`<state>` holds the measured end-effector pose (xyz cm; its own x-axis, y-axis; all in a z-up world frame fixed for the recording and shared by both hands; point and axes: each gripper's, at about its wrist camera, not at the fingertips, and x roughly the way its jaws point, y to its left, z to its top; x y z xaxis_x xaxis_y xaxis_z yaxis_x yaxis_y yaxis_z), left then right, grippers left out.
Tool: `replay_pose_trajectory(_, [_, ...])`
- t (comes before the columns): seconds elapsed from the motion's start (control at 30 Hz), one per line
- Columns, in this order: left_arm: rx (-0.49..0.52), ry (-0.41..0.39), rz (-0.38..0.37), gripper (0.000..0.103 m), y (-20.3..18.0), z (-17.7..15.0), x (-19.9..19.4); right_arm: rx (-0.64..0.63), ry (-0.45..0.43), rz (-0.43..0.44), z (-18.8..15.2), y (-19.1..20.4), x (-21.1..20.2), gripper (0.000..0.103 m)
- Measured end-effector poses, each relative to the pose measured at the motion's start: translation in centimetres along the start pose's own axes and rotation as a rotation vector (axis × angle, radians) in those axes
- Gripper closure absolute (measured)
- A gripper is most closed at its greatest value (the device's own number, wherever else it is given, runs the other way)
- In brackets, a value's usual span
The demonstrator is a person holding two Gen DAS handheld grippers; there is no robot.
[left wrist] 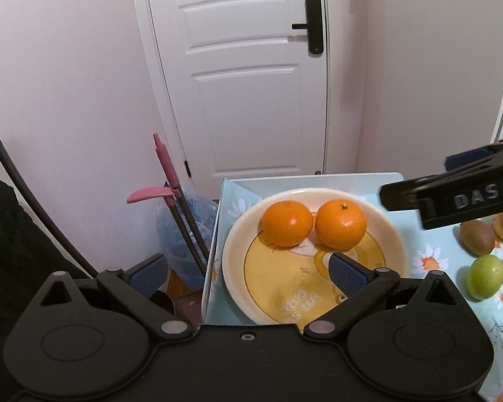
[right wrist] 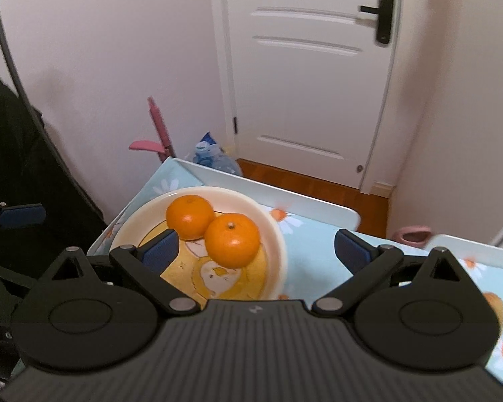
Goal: Organize fruits
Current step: 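Lower the stemmed orange into the bowl and open the right tool, then withdraw both tools from the bowl back toward the remaining fruit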
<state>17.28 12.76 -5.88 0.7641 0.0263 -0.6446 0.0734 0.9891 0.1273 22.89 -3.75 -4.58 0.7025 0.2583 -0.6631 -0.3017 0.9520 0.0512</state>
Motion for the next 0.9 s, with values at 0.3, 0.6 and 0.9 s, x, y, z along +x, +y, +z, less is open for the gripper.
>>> replay_pose_trajectory(0.3, [0.002, -0.047, -0.015, 0.000, -2.5, 0.6, -3.6, 0.064, -0.031, -0.045, -1.7, -4.2, -5.9, 0.000])
replay_pose_trajectory(0.6, [-0.011, -0.068, 0.000, 0.000, -7.9, -0.2, -7.6, 0.084, -0.023, -0.060, -5.9, -9.9, -11.0, 0.000])
replay_pose_trajectory(0.9, [-0.048, -0.044, 0.026, 0.000, -13.5, -2.2, -9.5, 0.071, 0.008, -0.051, -10.4, -14.6, -14.1, 0.000])
